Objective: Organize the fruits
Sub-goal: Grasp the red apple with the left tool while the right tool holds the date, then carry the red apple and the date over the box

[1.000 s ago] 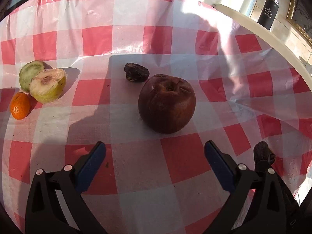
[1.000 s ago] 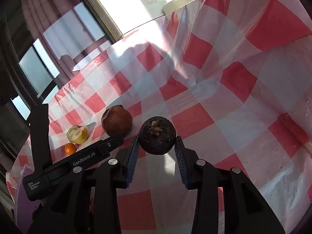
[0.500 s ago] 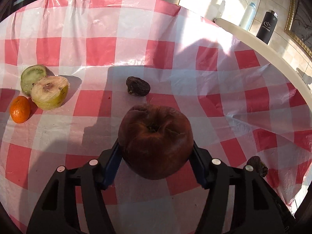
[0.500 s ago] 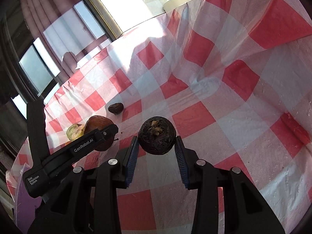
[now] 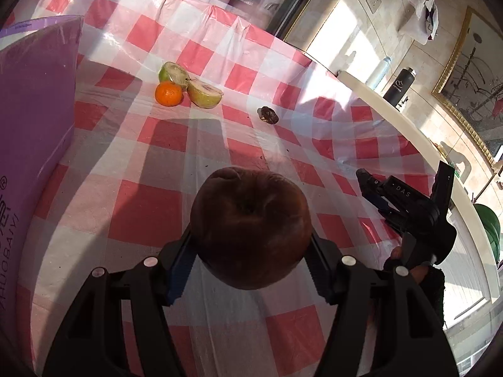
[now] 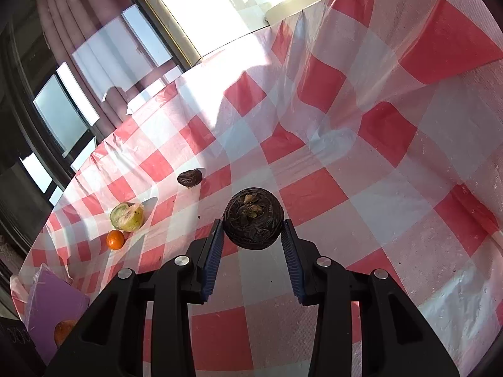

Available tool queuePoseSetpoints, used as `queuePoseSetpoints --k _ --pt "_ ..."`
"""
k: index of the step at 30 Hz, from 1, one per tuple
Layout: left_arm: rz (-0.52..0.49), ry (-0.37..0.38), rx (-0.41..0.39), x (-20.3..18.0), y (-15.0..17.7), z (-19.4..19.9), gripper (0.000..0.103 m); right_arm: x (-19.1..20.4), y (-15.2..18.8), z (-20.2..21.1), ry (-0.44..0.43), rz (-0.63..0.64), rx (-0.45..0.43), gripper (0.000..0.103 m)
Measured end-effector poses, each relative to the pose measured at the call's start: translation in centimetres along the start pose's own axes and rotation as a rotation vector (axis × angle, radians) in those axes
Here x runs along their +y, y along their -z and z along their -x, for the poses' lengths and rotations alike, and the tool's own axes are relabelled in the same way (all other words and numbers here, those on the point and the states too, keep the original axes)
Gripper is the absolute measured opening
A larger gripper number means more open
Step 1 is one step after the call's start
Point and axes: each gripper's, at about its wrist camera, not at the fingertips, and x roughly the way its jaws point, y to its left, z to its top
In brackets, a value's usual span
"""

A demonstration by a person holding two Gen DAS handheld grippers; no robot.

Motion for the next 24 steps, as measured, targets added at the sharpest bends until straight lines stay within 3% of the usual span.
queuePoseSetpoints --k 6,15,24 --pt "-0.043 0.019 0.01 -0.9 0.1 -0.4 0.064 0.1 0.0 0.1 0.005 0.002 -0.002 0.038" --pt "0.005 0.039 -0.016 0.1 -0.1 0.2 0.064 0.6 0.3 0.5 0.063 0.002 -0.006 0.038" --pt "0.0 0.013 -0.034 0.2 1.5 2.6 0.064 4.7 7.4 6.2 -0.015 0.074 0.047 0.038"
